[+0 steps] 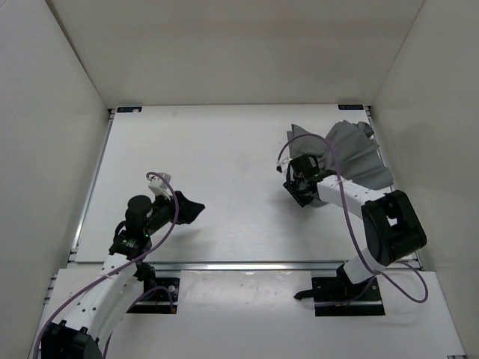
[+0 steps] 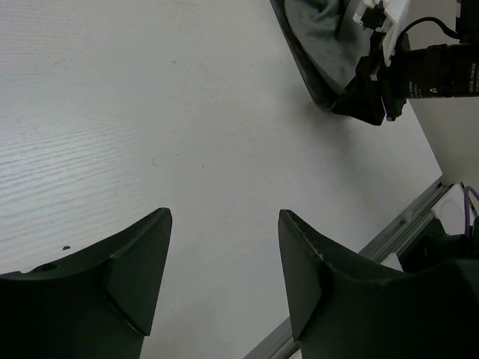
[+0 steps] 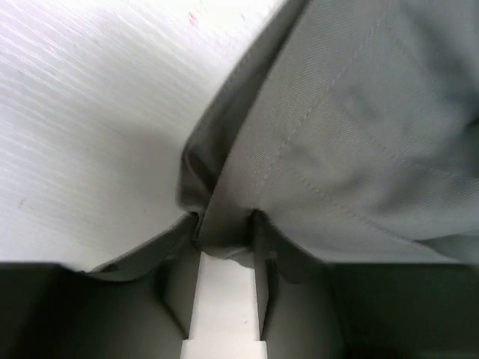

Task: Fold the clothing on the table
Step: Grab the skirt from the pile, then move the skirt to the center of the board

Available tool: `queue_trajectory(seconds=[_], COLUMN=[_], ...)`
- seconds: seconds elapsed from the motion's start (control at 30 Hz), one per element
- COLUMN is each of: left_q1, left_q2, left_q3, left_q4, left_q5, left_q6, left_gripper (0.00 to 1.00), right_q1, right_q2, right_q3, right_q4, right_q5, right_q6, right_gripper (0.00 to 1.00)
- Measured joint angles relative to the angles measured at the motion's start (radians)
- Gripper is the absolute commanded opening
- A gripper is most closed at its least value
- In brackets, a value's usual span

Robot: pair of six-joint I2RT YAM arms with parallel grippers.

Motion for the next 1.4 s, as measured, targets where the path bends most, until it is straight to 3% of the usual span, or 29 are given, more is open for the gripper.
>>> queue_trajectory(seconds=[0.03, 0.07, 0.1, 0.13, 0.2, 0.3, 0.43, 0.63, 0.8, 0.93, 1.03, 1.27, 1.4], left_q1=[0.000, -0.001, -0.002, -0.003, -0.006, -0.013, -0.002, 0.040, 0.055, 0.062, 0.062, 0.012, -0.047], left_q2=[-0.001, -0.002, -0.003, -0.003, -0.002, 0.011, 0.042, 0.064, 0.064, 0.077, 0.097, 0.194, 0.327], left_q3=[0.000, -0.001, -0.002, -0.002, -0.003, -0.002, -0.001, 0.048, 0.121, 0.169, 0.178, 0.178, 0.194], left_q4=[0.000, 0.000, 0.002, 0.003, 0.005, -0.005, -0.012, -0.007, 0.000, 0.016, 0.045, 0.123, 0.178], left_q5=[0.000, 0.000, 0.000, 0.000, -0.006, -0.024, -0.026, -0.032, -0.056, -0.074, -0.073, -0.074, -0.071], left_q6=[-0.001, -0.003, -0.004, -0.008, -0.014, 0.001, 0.006, 0.004, 0.004, 0.004, -0.003, -0.029, -0.034], left_gripper=[0.67, 0.65, 0.56, 0.36, 0.17, 0.19, 0.11, 0.08, 0.07, 0.07, 0.09, 0.03, 0.12], right_q1=[0.003, 0.006, 0.008, 0.010, 0.011, 0.016, 0.067, 0.134, -0.057, -0.357, -0.468, -0.377, -0.340], right_q2=[0.000, 0.000, 0.000, -0.001, -0.002, -0.005, -0.027, -0.213, -0.422, -0.518, -0.514, -0.344, -0.296], right_q3=[0.000, 0.000, 0.000, 0.000, 0.002, 0.035, 0.184, 0.442, 0.493, 0.433, 0.376, 0.169, 0.114], right_q4=[0.010, 0.019, 0.031, 0.039, 0.045, 0.012, -0.059, -0.074, -0.062, -0.085, -0.163, -0.276, -0.328], right_q5=[0.001, 0.001, -0.001, -0.002, -0.009, -0.037, -0.135, -0.383, -0.526, -0.657, -0.605, -0.454, -0.383], right_q6=[-0.006, -0.010, -0.012, -0.013, -0.011, 0.016, 0.084, 0.207, 0.309, 0.401, 0.423, 0.430, 0.435], right_gripper=[0.05, 0.00, 0.00, 0.00, 0.00, 0.00, 0.00, 0.00, 0.00, 0.00, 0.00, 0.00, 0.01])
